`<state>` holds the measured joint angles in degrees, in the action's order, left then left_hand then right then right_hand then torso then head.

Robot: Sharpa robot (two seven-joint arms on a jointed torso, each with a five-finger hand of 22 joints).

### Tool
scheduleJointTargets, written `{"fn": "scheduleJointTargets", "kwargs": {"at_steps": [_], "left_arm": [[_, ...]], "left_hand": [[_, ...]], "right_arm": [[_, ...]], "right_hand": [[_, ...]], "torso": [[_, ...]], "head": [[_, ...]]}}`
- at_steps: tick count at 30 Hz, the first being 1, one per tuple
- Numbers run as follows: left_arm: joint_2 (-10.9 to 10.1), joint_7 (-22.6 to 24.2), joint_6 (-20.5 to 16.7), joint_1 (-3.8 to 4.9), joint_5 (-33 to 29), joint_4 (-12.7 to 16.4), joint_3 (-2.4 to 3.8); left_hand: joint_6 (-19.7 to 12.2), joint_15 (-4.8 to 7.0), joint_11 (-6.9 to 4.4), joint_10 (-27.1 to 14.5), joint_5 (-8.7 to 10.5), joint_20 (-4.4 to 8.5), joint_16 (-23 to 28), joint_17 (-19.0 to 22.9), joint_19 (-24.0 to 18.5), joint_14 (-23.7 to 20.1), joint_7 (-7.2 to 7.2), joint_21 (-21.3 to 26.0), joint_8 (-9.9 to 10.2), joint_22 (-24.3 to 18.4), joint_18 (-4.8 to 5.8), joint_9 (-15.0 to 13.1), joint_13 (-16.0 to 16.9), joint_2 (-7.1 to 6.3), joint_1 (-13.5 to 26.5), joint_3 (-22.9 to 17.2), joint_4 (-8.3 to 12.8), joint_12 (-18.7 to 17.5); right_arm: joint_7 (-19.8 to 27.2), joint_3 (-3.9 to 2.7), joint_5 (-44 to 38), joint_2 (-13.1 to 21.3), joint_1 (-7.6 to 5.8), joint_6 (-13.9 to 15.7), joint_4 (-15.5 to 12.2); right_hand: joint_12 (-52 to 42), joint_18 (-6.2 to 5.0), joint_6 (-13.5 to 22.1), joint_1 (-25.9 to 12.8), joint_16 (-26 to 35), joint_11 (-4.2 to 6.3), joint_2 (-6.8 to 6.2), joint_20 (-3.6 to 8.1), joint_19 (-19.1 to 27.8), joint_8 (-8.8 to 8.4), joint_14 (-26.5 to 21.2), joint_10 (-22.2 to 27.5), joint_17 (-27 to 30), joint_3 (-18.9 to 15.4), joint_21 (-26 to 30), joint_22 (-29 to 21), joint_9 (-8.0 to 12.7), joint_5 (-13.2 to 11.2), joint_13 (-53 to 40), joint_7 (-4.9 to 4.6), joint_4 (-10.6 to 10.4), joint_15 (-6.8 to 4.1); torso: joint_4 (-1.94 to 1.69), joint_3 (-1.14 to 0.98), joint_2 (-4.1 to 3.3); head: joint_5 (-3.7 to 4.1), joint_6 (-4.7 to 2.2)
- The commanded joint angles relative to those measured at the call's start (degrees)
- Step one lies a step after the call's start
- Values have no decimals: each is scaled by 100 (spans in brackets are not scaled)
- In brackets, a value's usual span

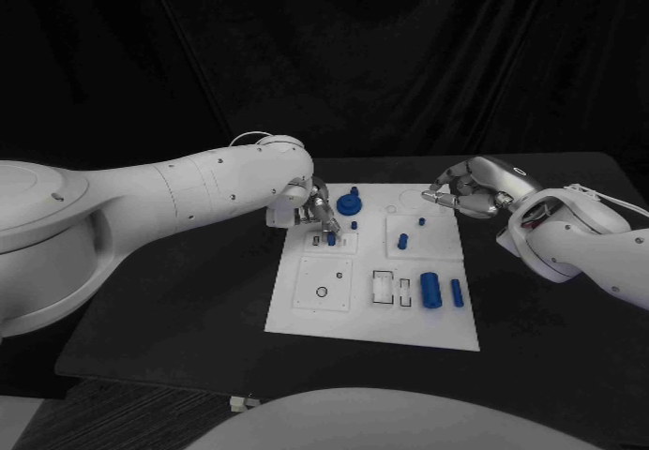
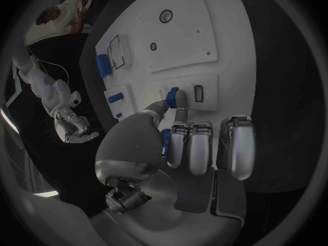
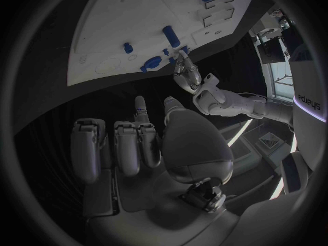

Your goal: Assemble the parts on the task board

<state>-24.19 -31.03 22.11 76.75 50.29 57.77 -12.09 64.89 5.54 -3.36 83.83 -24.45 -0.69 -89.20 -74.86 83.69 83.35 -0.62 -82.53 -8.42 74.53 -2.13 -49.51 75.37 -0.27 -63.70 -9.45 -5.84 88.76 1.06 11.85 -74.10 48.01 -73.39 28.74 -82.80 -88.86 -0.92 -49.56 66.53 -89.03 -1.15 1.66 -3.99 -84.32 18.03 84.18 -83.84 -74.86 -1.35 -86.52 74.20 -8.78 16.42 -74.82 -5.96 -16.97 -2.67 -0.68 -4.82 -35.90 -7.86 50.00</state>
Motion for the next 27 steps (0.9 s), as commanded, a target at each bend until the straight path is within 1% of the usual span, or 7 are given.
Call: {"fn": "scheduleJointTargets", "kwargs": {"at_steps": [1,5,8,13,17,22,27], "left_arm": [[-8,123,-33,-24,14,9,-1],[-28,134,-106,-25,14,37,-1],[-47,143,-181,-26,14,76,-1],[-85,166,-332,-26,14,152,-1],[-116,193,-442,-26,14,204,-1],[-198,218,-621,-28,14,325,-1],[-275,223,-761,-31,14,431,-1]], "left_hand": [[95,83,-22,617,-103,51,-80,-1514,356,665,4,-66,88,1344,60,69,1463,-155,-35,-445,112,124],[103,84,-22,617,-100,51,-80,-1514,355,665,7,-65,86,1344,59,69,1463,-161,-37,-459,123,124],[124,89,-29,617,-120,56,-80,-1514,355,665,14,-63,84,1343,59,72,1463,-175,-51,-532,175,124],[129,95,-35,617,-143,62,-80,-1514,354,665,17,-58,89,1342,58,72,1463,-186,-87,-660,266,124],[130,95,-35,617,-146,63,-80,-1514,354,665,17,-57,89,1342,58,71,1463,-186,-90,-675,276,124],[131,97,-36,617,-170,66,-80,-1514,355,665,17,-60,87,1342,58,65,1463,-189,-108,-748,327,124],[131,98,-36,617,-176,66,-80,-1514,350,665,16,-47,88,1339,56,64,1463,-191,-109,-759,334,124]], "right_arm": [[-23,-5,-11,-6,15,72,5],[-26,-5,-11,-9,15,70,8],[-30,-5,-11,-8,16,69,9],[-33,-5,-11,-5,17,71,9],[-30,-5,-11,-6,18,74,13],[-21,-5,-11,0,25,82,18],[-20,-5,-11,-1,46,75,41]], "right_hand": [[-114,-27,-45,153,-97,-35,92,-16,-329,19,582,-616,-1514,-49,62,1422,-89,136,-1518,-12,50,54],[-114,-29,-45,155,-97,-35,92,-16,-326,18,582,-616,-1514,-50,67,1420,-89,137,-1518,-12,51,54],[-114,-33,-44,156,-97,-35,92,-16,-318,18,582,-616,-1514,-49,81,1415,-89,139,-1518,-12,51,54],[-114,-34,-44,159,-97,-35,92,-16,-316,17,582,-616,-1514,-49,84,1414,-89,142,-1518,-12,53,54],[-114,-34,-44,159,-97,-35,92,-16,-316,17,582,-616,-1514,-49,84,1414,-89,142,-1518,-12,53,54],[-114,-35,-44,176,-97,-36,93,-17,-313,15,582,-616,-1514,-46,89,1412,-89,165,-1518,-13,59,55],[-114,-36,-44,184,-97,-36,93,-17,-312,14,582,-616,-1514,-45,92,1411,-89,179,-1518,-14,61,55]], "torso": [[-2,0,0],[-1,2,1],[-1,2,-1],[-2,1,0],[-2,1,1],[0,1,1],[-1,1,1]], "head": [[-8,0],[-4,0],[-17,0],[-14,0],[-9,0],[-7,0],[-25,0]]}}
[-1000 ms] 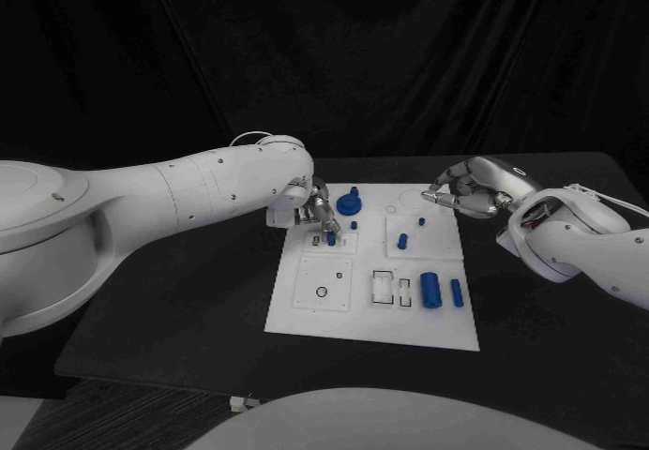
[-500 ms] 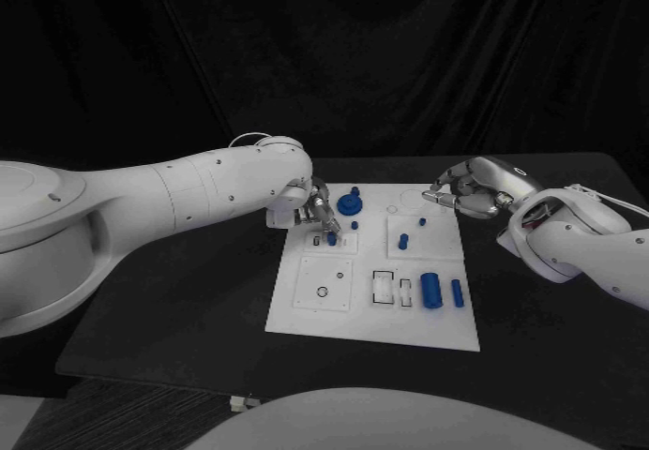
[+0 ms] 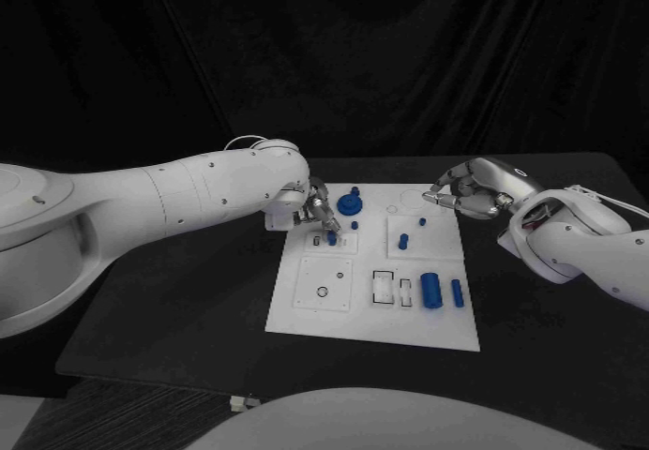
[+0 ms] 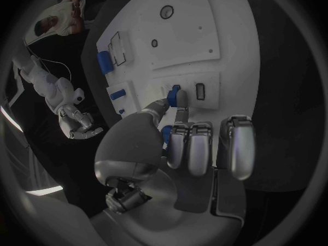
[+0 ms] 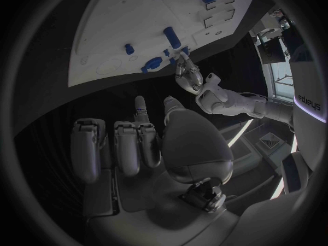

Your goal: Assemble the parts on the task board

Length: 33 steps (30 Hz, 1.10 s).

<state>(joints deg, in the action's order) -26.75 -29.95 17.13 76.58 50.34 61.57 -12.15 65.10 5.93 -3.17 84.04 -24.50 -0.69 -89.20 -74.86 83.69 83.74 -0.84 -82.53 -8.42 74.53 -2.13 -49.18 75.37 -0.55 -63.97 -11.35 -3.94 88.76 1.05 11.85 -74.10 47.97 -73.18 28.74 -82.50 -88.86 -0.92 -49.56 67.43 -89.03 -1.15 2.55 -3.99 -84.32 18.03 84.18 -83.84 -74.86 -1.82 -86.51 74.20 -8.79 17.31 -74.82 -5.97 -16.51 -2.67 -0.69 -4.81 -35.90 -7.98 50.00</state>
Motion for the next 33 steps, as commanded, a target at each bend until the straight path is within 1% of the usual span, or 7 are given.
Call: {"fn": "scheduleJointTargets", "kwargs": {"at_steps": [1,11,18,25,30,31,33], "left_arm": [[-30,116,-288,-14,9,66,5],[-135,89,-460,-15,9,190,5],[-289,77,-659,-13,9,410,5],[-514,240,-1048,-13,10,742,4],[-754,436,-1470,-14,10,1067,3],[-857,515,-1633,-15,10,1194,2],[-941,590,-1778,-17,10,1293,1]], "left_hand": [[106,59,-54,596,-172,65,-80,-1514,350,626,36,-47,89,1339,55,31,1463,-166,-79,-573,147,124],[97,59,-52,596,-178,66,-80,-1514,346,626,32,-38,94,1336,53,32,1463,-173,-72,-585,153,124],[72,56,-45,596,-183,65,-80,-1514,331,626,20,1,108,1324,45,36,1463,-186,-41,-605,154,124],[47,51,-37,596,-159,63,-80,-1514,314,626,12,43,121,1312,36,38,1463,-197,-13,-621,154,124],[31,46,-30,596,-135,60,-80,-1514,303,626,6,71,130,1303,30,39,1463,-191,6,-635,147,124],[27,44,-28,596,-122,59,-80,-1514,296,626,4,91,132,1297,25,40,1463,-192,12,-639,146,124],[26,44,-27,596,-121,59,-80,-1514,287,626,4,113,132,1291,21,39,1463,-191,12,-640,145,124]], "right_arm": [[-19,-5,-10,3,28,73,15],[-20,-5,-10,1,48,63,37],[-24,-5,-10,11,50,65,42],[-15,-5,-10,18,50,79,35],[-12,-5,-10,35,50,94,24],[-11,-5,-10,45,50,101,17],[-7,-5,-10,53,50,111,14]], "right_hand": [[-114,-36,-44,100,-97,-37,4,-17,-312,13,582,-616,-1514,3,91,1411,-87,101,-1518,-14,16,55],[-114,-34,-44,104,-97,-37,4,-17,-315,12,582,-616,-1514,3,86,1413,-87,110,-1518,-14,16,55],[-114,-34,-44,104,-97,-37,4,-17,-315,12,582,-616,-1514,3,86,1413,-87,110,-1518,-14,16,55],[-114,-34,-44,104,-97,-37,4,-17,-315,12,582,-616,-1514,3,86,1413,-87,110,-1518,-14,16,55],[-114,-35,-44,107,-97,-37,2,-18,-314,10,582,-616,-1514,1,88,1412,-87,118,-1518,-14,14,55],[-114,-35,-44,107,-97,-37,2,-18,-314,10,582,-616,-1514,1,88,1412,-87,118,-1518,-14,14,55],[-114,-35,-43,107,-97,-37,0,-18,-313,9,582,-616,-1514,-1,90,1412,-87,121,-1518,-14,13,55]], "torso": [[0,-1,1],[1,0,0],[1,1,1],[2,-1,3],[-1,1,5],[-1,-2,6],[1,-5,6]], "head": [[-9,0],[-24,0],[-24,0],[-21,0],[-12,0],[-12,0],[-10,0]]}}
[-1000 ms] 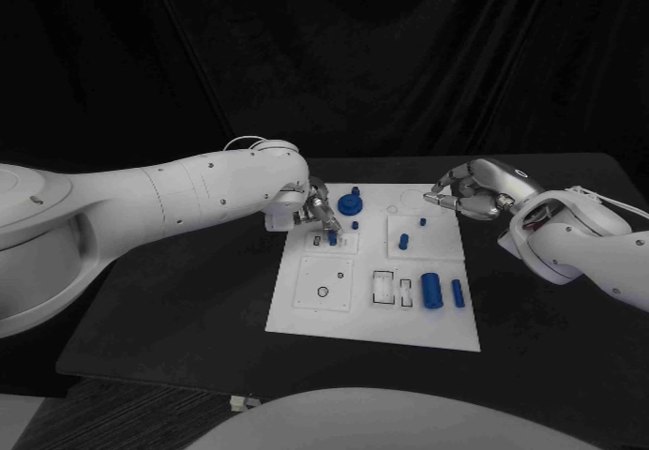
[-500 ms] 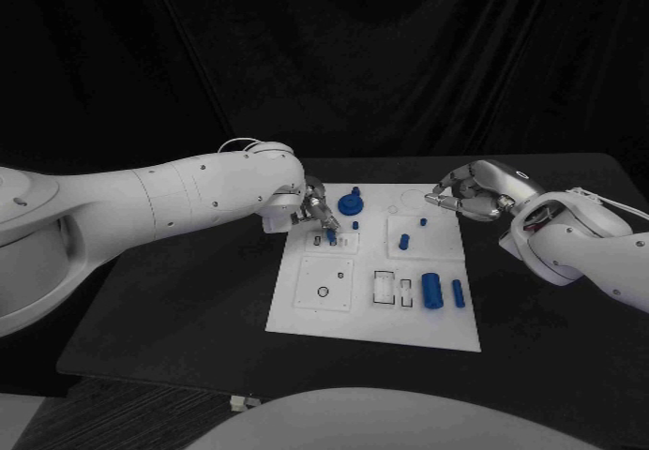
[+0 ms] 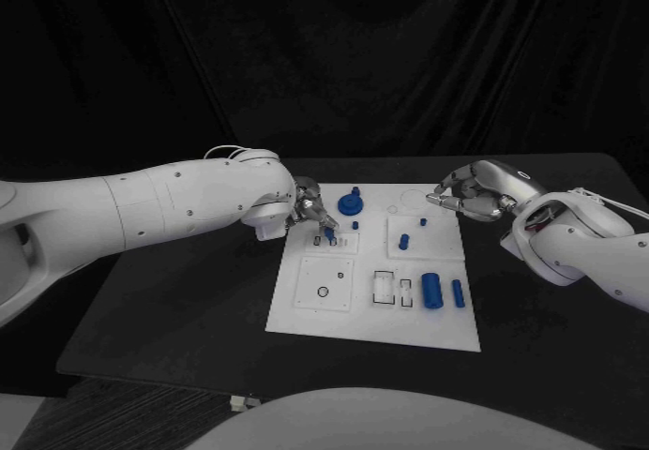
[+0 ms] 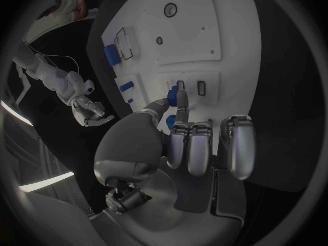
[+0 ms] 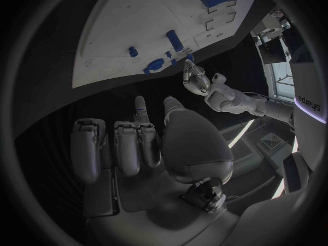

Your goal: Assemble the parts on the task board

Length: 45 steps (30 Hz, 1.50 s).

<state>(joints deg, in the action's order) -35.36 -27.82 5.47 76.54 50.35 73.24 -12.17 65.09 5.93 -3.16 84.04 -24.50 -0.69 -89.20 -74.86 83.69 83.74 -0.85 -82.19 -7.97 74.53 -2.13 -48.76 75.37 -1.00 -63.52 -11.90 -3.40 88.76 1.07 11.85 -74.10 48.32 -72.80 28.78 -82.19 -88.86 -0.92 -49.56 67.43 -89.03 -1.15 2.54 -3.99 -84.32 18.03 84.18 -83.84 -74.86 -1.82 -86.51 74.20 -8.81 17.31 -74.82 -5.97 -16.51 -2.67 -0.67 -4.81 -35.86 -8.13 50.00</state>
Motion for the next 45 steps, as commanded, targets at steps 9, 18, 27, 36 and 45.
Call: {"fn": "scheduleJointTargets", "kwargs": {"at_steps": [9,18,27,36,45], "left_arm": [[-444,783,-1239,-30,34,524,1],[-712,977,-1565,-138,494,869,-1],[-810,927,-1941,-398,942,960,-2],[-882,849,-2267,-535,1218,1081,-3],[-831,747,-2280,-565,1251,1142,-3]], "left_hand": [[33,40,-26,596,-150,55,-67,-1499,269,622,8,127,83,1277,11,-8,1463,-129,-38,-617,97,124],[25,30,-13,596,-164,46,-34,-1460,255,612,-6,162,83,1266,4,-16,1463,-149,31,-605,52,124],[7,25,-10,596,-177,41,-1,-1421,243,602,-7,192,88,1257,-2,-20,1463,-129,32,-621,37,124],[3,24,-8,596,-176,39,8,-1410,242,599,-11,196,89,1256,-3,-22,1463,-128,38,-621,29,124],[-11,17,2,596,-159,32,29,-1386,230,593,-23,227,89,1248,-9,-31,1463,-105,83,-619,-26,124]], "right_arm": [[6,-5,-11,44,23,140,-26],[9,-5,-11,45,35,166,-21],[15,-5,-11,50,41,317,-47],[11,-5,-11,64,50,359,-53],[18,-5,-11,39,60,359,-48]], "right_hand": [[-114,-35,-43,106,-97,-37,1,-18,-313,9,582,-616,-1514,-1,90,1411,-86,121,-1518,-14,13,55],[-114,-35,-43,106,-97,-37,1,-18,-313,9,582,-616,-1514,-1,90,1411,-86,121,-1518,-14,13,55],[-114,-35,-46,106,-97,-37,-9,-18,-315,8,582,-616,-1514,-9,88,1412,-86,133,-1518,-14,8,55],[-114,-35,-47,111,-97,-36,-11,-18,-315,7,582,-616,-1514,-10,87,1413,-86,144,-1518,-14,10,55],[-114,-33,-48,118,-97,-36,-13,-18,-318,7,582,-616,-1514,-9,83,1414,-86,160,-1518,-14,13,55]], "torso": [[-1,0,0],[-2,-1,0],[0,0,-3],[1,-2,1],[-9,-1,-4]], "head": [[11,0],[-18,0],[13,0],[-26,0],[-28,0]]}}
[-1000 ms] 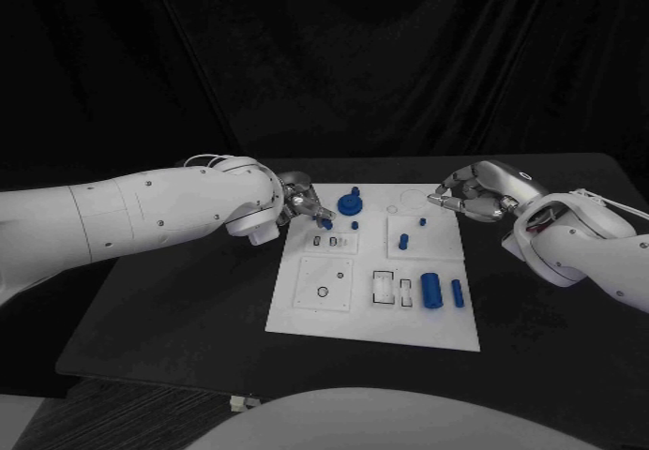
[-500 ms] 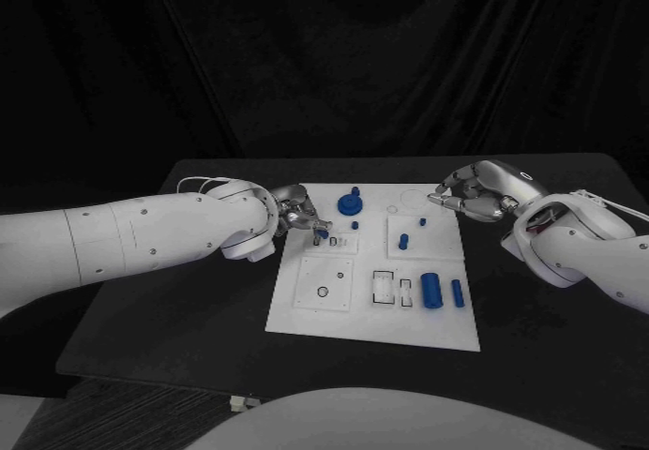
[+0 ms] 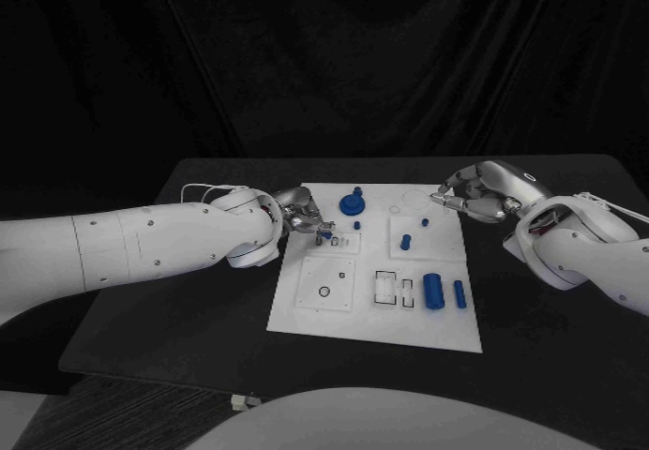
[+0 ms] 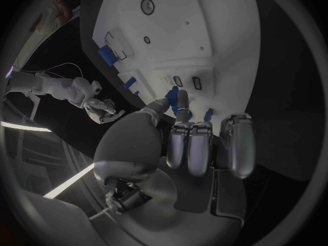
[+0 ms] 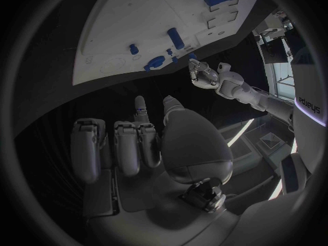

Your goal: Assemble the parts on the task board

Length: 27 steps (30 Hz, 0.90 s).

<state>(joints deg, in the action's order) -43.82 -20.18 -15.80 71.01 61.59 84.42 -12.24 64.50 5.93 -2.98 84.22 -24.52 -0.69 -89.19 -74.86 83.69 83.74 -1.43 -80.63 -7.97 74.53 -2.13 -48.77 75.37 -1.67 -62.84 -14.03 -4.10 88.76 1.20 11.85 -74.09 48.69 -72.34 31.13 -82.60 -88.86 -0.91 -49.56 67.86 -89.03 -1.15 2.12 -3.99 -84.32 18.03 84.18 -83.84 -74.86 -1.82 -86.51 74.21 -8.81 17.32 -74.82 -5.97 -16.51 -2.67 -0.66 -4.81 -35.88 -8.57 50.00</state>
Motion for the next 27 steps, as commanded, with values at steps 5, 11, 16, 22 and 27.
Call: {"fn": "scheduleJointTargets", "kwargs": {"at_steps": [5,11,16,22,27], "left_arm": [[52,-31,-152,-21,131,-2,4],[101,-78,-135,-55,132,-37,4],[118,-121,-192,-124,133,-42,4],[155,-107,-160,-163,133,-63,4],[192,-69,-148,-176,133,-91,4]], "left_hand": [[41,16,-14,578,-151,31,32,-1381,230,592,32,71,91,1248,-9,-32,1463,-35,29,-403,27,124],[34,15,-14,578,-149,31,33,-1379,224,591,32,86,94,1243,-12,-32,1463,-34,32,-404,23,124],[22,14,-13,578,-146,29,31,-1382,226,592,30,82,99,1245,-11,-32,1463,-23,31,-410,17,124],[16,13,-13,578,-150,28,28,-1385,223,593,30,89,101,1243,-12,-33,1463,-15,29,-415,13,124],[12,13,-11,578,-150,27,34,-1379,220,591,25,98,102,1240,-14,-34,1463,-12,39,-413,1,124]], "right_arm": [[5,-5,-11,11,16,132,-12],[12,-4,-11,20,17,158,-20],[32,-4,-11,34,17,222,-39],[38,-4,-11,45,17,258,-54],[40,-4,-11,42,17,257,-54]], "right_hand": [[-114,-34,-48,75,-97,-36,30,-18,-318,7,582,-616,-1514,-9,83,1414,-86,159,-1518,-14,13,55],[-114,-33,-49,87,-97,-37,29,-18,-319,6,582,-616,-1514,-7,81,1415,-86,183,-1518,-14,16,55],[-114,-34,-53,106,-97,-37,27,-19,-317,2,582,-616,-1514,-6,85,1414,-86,247,-1518,-15,14,56],[-114,-33,-55,117,-97,-38,24,-19,-319,-1,582,-616,-1514,-6,83,1415,-86,294,-1518,-15,11,56],[-114,-32,-56,121,-97,-38,23,-19,-321,-2,582,-616,-1514,-6,78,1416,-86,313,-1518,-15,12,56]], "torso": [[-2,-3,3],[-2,-2,1],[2,0,3],[0,-1,-1],[1,-2,1]], "head": [[13,0],[6,0],[7,0],[-9,0],[-11,0]]}}
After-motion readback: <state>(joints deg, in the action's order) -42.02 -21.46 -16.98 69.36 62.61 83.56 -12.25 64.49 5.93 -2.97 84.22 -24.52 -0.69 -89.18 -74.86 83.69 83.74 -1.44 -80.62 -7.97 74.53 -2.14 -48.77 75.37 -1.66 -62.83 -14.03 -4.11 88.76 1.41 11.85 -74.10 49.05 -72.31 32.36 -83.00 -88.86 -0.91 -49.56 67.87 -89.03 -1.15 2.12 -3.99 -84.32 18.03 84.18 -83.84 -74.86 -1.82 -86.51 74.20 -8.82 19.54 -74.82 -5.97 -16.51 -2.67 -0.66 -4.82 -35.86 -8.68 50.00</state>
